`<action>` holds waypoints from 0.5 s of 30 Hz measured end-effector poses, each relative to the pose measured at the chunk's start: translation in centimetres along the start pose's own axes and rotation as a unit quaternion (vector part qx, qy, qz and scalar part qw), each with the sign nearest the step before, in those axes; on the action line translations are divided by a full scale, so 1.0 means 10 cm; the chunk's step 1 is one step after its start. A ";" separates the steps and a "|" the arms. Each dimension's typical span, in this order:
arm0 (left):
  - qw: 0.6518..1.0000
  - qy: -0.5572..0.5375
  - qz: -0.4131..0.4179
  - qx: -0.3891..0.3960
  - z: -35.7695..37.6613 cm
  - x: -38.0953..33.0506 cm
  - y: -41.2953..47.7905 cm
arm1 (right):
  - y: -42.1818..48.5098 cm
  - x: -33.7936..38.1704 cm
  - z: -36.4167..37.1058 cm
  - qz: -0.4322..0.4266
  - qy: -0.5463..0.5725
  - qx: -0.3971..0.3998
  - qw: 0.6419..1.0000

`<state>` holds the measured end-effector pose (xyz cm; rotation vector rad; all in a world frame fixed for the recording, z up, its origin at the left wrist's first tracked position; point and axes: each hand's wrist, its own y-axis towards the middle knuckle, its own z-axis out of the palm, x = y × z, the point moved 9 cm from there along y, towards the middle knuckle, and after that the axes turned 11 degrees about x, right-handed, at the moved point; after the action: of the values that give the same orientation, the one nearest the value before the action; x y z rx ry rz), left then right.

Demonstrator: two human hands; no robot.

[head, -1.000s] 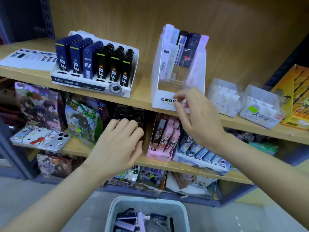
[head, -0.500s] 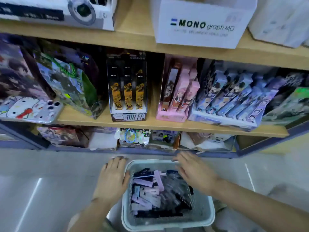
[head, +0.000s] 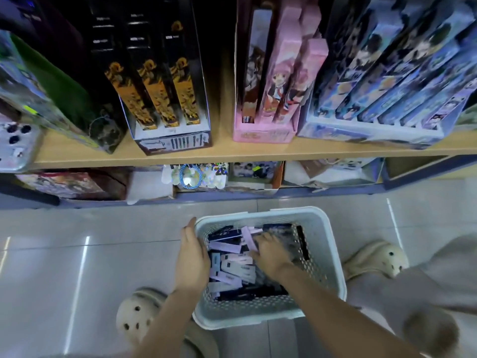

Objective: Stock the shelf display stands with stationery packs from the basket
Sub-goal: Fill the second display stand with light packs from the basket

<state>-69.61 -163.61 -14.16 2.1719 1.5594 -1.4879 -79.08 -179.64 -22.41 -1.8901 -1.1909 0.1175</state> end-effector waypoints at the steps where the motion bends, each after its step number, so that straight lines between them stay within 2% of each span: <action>1: 1.000 -0.004 -0.004 0.000 0.01 0.01 0.00 | 0.04 -0.02 -0.01 0.012 0.010 -0.010 1.000; 4: 1.000 -0.007 -0.009 -0.012 0.02 0.02 0.01 | 0.08 -0.07 -0.04 0.038 0.046 -0.043 0.997; 7: 0.992 0.070 0.059 -0.090 -0.08 -0.15 -0.05 | -0.04 -0.05 -0.10 0.028 0.108 -0.075 0.991; 10: 0.976 0.130 0.132 -0.118 0.04 -0.33 -0.19 | -0.29 0.04 -0.18 -0.031 0.208 -0.090 0.973; 15: 0.989 0.051 0.095 -0.104 0.23 -0.32 -0.32 | -0.77 0.30 -0.29 -0.137 0.299 -0.087 0.940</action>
<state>-73.52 -165.53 -11.65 2.2328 1.4157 -1.1228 -81.32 -177.90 -14.16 -1.6997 -1.0366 -0.6885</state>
